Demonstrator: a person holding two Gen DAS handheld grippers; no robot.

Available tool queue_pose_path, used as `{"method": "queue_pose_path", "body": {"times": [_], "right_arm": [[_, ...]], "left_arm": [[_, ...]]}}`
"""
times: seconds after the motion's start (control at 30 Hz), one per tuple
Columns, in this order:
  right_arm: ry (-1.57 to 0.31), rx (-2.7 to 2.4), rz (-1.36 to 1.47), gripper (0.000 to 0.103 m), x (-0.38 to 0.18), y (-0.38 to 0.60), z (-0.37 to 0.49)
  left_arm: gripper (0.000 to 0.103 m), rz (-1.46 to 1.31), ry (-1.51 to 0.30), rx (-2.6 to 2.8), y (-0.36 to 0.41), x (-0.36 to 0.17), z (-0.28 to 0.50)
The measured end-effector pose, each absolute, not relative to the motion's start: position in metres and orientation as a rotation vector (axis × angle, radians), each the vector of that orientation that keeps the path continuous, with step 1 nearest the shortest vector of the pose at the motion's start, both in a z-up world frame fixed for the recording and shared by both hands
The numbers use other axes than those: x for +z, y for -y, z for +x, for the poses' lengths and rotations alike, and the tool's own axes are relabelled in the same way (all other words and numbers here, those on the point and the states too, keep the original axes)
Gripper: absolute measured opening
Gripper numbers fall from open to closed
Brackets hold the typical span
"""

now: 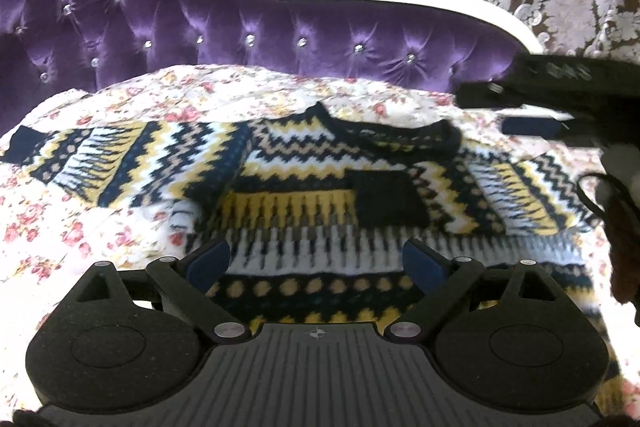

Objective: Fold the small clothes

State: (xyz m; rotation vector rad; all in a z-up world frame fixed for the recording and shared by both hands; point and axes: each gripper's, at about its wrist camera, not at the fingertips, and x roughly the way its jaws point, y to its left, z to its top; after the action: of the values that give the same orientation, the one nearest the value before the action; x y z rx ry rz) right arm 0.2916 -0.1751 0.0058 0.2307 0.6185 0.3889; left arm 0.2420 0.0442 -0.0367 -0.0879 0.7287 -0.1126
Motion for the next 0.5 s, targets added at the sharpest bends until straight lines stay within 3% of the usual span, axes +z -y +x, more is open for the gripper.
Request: {"method": "queue_pose_path", "body": {"times": [0.1, 0.5], "right_arm": [[-0.607, 0.335, 0.254, 0.092, 0.003, 0.211, 0.281], [-0.572, 0.088, 0.361, 0.099, -0.040, 0.316, 0.252]], "left_arm": [[0.094, -0.110, -0.725, -0.158, -0.034, -0.032, 0.244], [0.095, -0.052, -0.763, -0.238, 0.019, -0.034, 0.257]]}}
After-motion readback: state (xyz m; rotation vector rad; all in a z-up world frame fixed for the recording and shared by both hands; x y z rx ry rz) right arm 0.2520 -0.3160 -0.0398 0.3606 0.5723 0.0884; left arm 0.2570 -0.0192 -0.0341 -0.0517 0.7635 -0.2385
